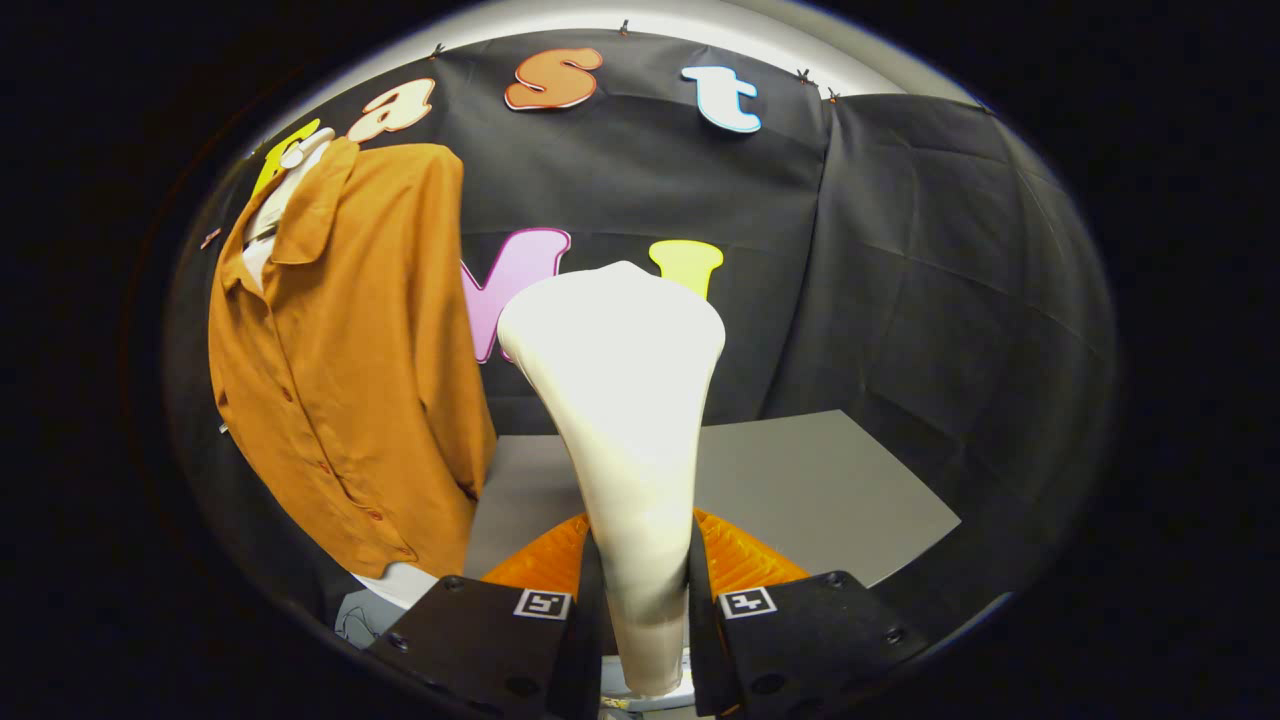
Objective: Iron the clothes twice with a garment steamer, once on the left side and once on the right side.
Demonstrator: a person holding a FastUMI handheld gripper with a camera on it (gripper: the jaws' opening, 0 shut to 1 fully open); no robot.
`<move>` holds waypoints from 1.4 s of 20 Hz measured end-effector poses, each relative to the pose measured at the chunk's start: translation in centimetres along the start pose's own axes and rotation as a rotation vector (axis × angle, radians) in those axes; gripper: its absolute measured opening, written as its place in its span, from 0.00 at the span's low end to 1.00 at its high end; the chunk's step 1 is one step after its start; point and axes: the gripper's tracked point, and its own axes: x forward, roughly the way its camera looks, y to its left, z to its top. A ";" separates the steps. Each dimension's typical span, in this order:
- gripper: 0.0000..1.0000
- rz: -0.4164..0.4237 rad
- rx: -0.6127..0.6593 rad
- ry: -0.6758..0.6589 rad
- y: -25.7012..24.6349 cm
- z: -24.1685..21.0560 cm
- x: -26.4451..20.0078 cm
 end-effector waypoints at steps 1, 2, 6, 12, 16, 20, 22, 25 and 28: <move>0.39 0.002 -0.002 -0.010 1.3 0.2 -0.7; 0.39 0.005 -0.004 -0.020 2.8 0.4 -1.3; 0.39 0.036 -0.017 -0.038 8.7 0.5 -3.2; 0.39 0.083 -0.035 -0.056 15.9 1.3 -4.2; 0.39 0.087 -0.053 -0.071 19.3 2.0 -3.6; 0.39 0.063 -0.059 -0.071 21.1 2.5 -2.3; 0.39 0.044 -0.060 -0.065 21.4 2.5 -1.5; 0.39 0.028 -0.066 -0.039 22.1 2.0 -0.3; 0.39 0.016 -0.080 -0.010 22.5 1.1 0.7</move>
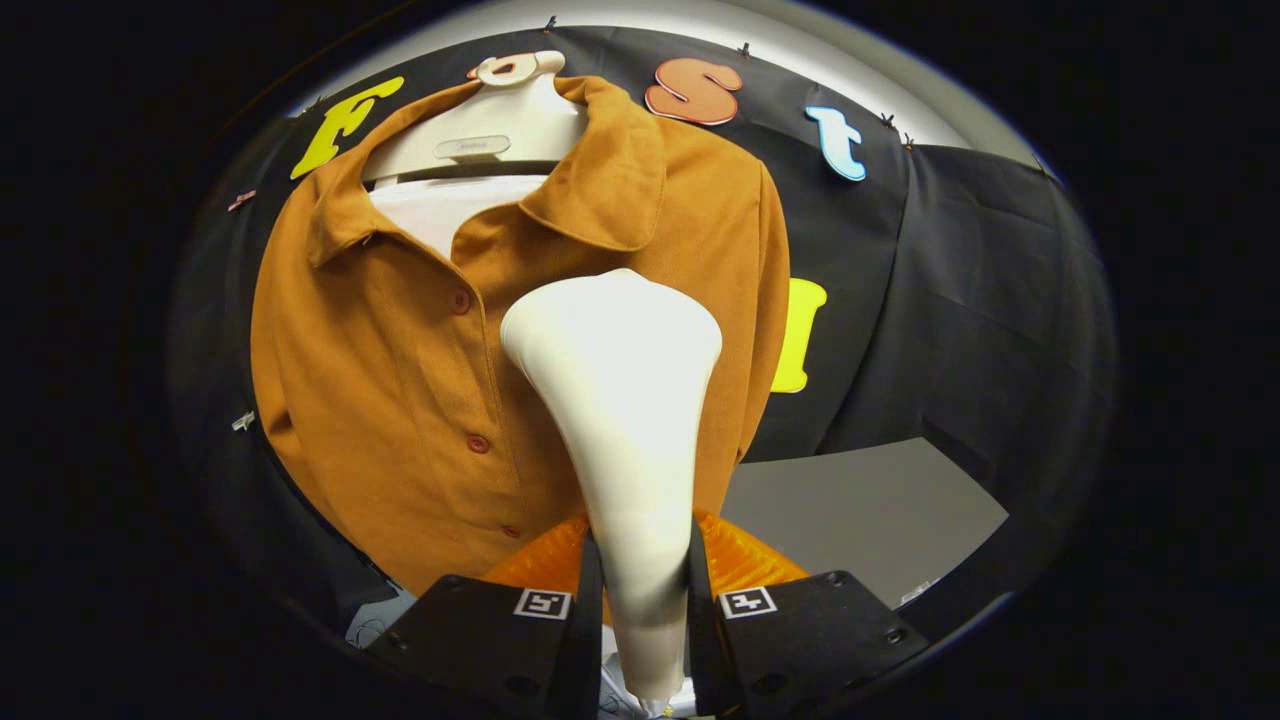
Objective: Iron the clothes twice with a garment steamer, once on the left side and once on the right side.
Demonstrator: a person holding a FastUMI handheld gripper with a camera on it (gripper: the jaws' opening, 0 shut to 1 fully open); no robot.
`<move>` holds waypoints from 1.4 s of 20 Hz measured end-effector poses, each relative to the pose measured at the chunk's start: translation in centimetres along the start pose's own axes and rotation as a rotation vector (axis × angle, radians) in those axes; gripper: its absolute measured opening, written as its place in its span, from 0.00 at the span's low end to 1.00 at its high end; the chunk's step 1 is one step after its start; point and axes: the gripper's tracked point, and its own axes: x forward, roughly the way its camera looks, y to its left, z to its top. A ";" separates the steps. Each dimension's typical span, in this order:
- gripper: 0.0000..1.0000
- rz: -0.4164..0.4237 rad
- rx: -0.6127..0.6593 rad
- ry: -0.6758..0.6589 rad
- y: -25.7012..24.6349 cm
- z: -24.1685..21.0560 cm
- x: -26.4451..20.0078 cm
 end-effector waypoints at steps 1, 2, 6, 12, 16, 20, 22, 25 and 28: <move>0.39 -0.004 -0.006 0.015 0.1 -0.5 0.3; 0.39 -0.005 -0.009 0.027 0.1 -0.9 0.5; 0.39 -0.012 -0.017 0.080 0.2 -3.0 1.2; 0.39 -0.027 -0.016 0.179 0.4 -7.1 2.3; 0.39 -0.030 -0.009 0.245 0.5 -10.0 3.0; 0.39 -0.036 -0.008 0.310 0.2 -13.0 4.0; 0.39 -0.033 -0.011 0.337 0.1 -14.0 4.3; 0.39 -0.026 -0.014 0.378 0.2 -15.5 4.3; 0.39 -0.018 -0.013 0.416 0.1 -17.0 4.4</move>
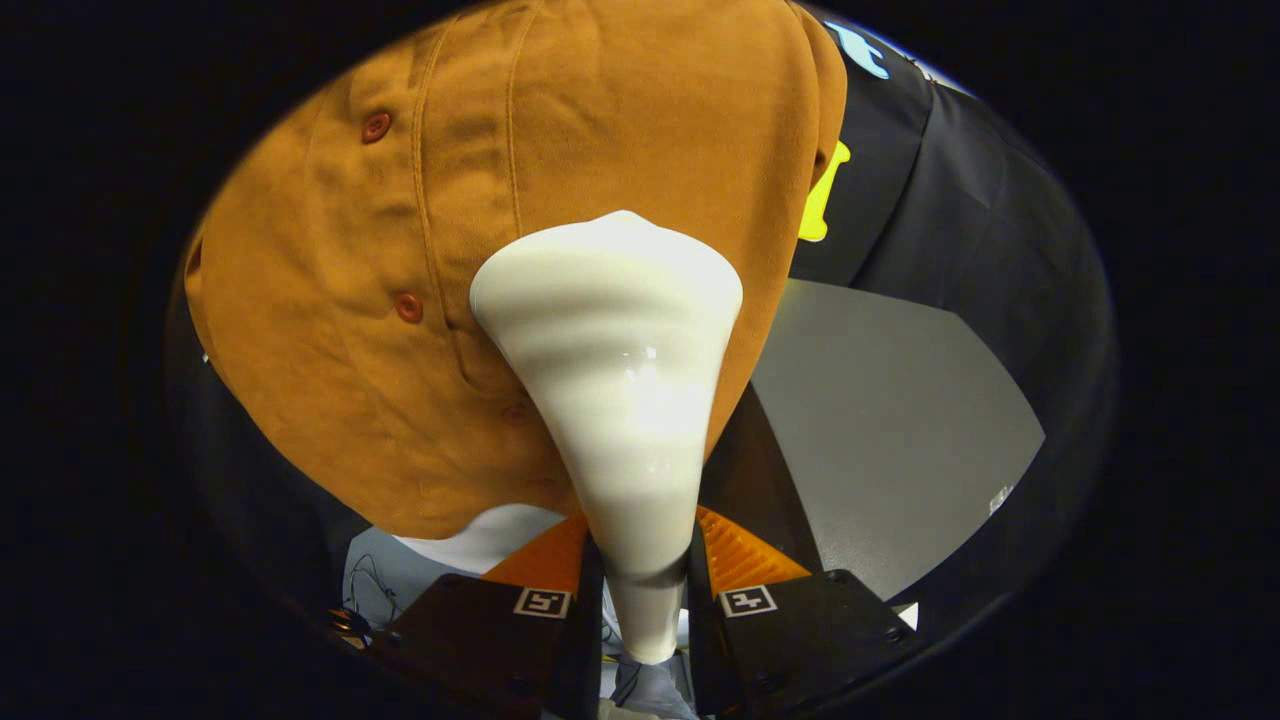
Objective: Iron the clothes twice with a garment steamer, once on the left side and once on the right side.
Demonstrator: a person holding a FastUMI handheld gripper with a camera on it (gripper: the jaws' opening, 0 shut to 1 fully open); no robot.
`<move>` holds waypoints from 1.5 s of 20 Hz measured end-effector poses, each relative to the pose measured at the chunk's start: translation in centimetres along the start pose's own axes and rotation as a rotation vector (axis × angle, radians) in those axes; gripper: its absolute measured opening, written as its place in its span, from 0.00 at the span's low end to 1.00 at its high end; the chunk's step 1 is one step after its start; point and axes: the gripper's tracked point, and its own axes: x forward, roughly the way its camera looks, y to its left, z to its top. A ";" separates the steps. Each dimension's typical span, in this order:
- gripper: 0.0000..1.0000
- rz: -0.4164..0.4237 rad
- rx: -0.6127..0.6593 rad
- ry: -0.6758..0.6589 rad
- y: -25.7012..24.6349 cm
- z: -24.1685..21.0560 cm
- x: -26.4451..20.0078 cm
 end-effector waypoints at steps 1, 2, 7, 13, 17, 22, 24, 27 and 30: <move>0.39 0.001 0.001 0.010 -0.1 -0.5 0.2; 0.39 0.002 0.003 0.019 -0.2 -1.1 0.3; 0.39 -0.002 0.029 -0.005 -1.4 -1.8 -1.6; 0.39 0.033 0.027 -0.222 0.0 3.6 -8.3; 0.39 0.100 -0.009 -0.323 5.0 6.9 -11.7; 0.39 0.139 -0.067 -0.386 10.3 9.6 -13.7; 0.39 0.135 -0.071 -0.402 11.7 10.3 -14.2; 0.39 0.124 -0.085 -0.431 13.4 11.9 -14.6; 0.39 0.101 -0.093 -0.453 14.5 13.1 -14.9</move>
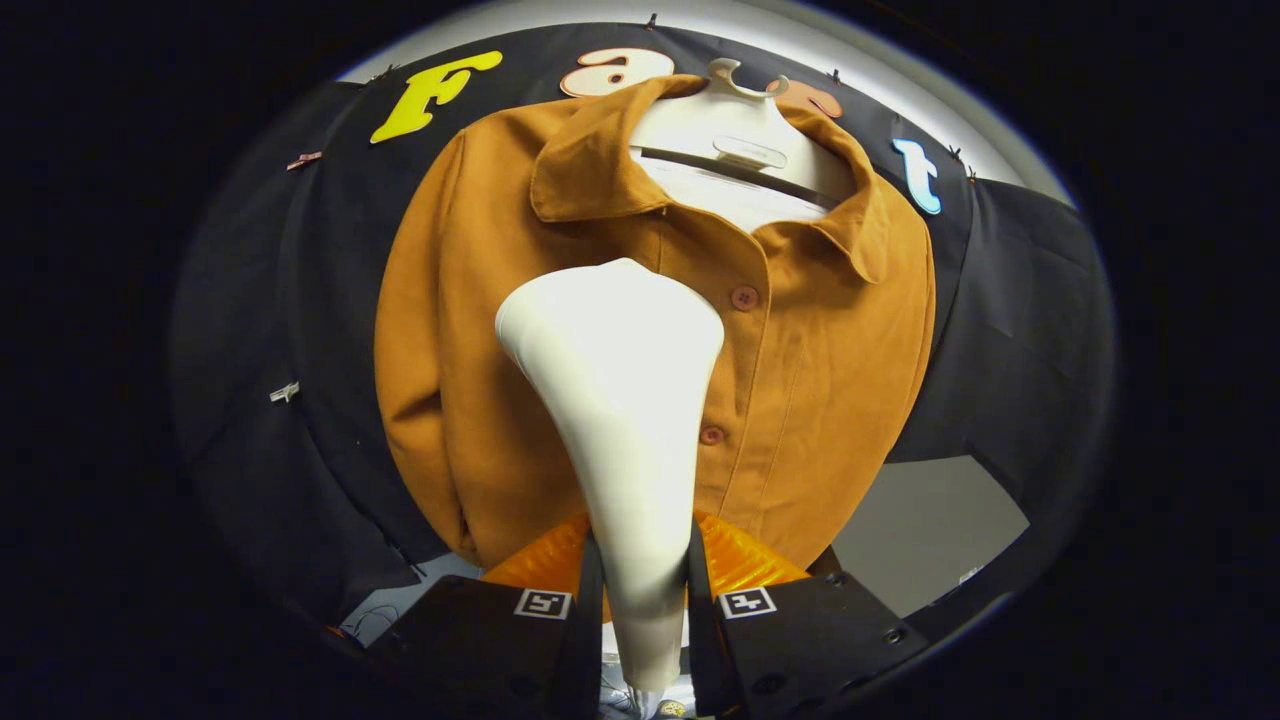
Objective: Iron the clothes twice with a garment steamer, once on the left side and once on the right side.
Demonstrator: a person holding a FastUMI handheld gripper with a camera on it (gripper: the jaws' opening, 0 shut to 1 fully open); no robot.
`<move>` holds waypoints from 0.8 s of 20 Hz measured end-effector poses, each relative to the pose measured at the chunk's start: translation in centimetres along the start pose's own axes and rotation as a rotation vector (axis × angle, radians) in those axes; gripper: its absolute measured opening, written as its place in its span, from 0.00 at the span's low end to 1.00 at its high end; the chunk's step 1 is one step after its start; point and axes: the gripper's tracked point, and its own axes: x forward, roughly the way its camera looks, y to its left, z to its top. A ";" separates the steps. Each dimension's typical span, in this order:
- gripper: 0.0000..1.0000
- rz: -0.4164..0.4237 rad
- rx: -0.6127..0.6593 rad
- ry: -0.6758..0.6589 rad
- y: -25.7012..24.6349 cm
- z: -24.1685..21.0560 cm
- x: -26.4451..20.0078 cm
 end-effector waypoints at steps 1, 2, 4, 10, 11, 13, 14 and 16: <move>0.39 -0.011 0.002 0.001 0.1 0.2 0.3; 0.39 -0.024 0.005 0.007 0.3 0.2 0.7; 0.39 -0.042 0.014 0.022 0.4 -0.1 1.2; 0.39 -0.096 0.006 0.055 0.5 -0.9 2.1; 0.39 -0.105 0.007 0.064 0.3 -1.3 2.1; 0.39 -0.112 0.015 0.075 0.4 -2.0 2.5; 0.39 -0.115 0.008 0.085 0.4 -2.4 2.6; 0.39 -0.123 -0.003 0.107 0.3 -3.6 2.8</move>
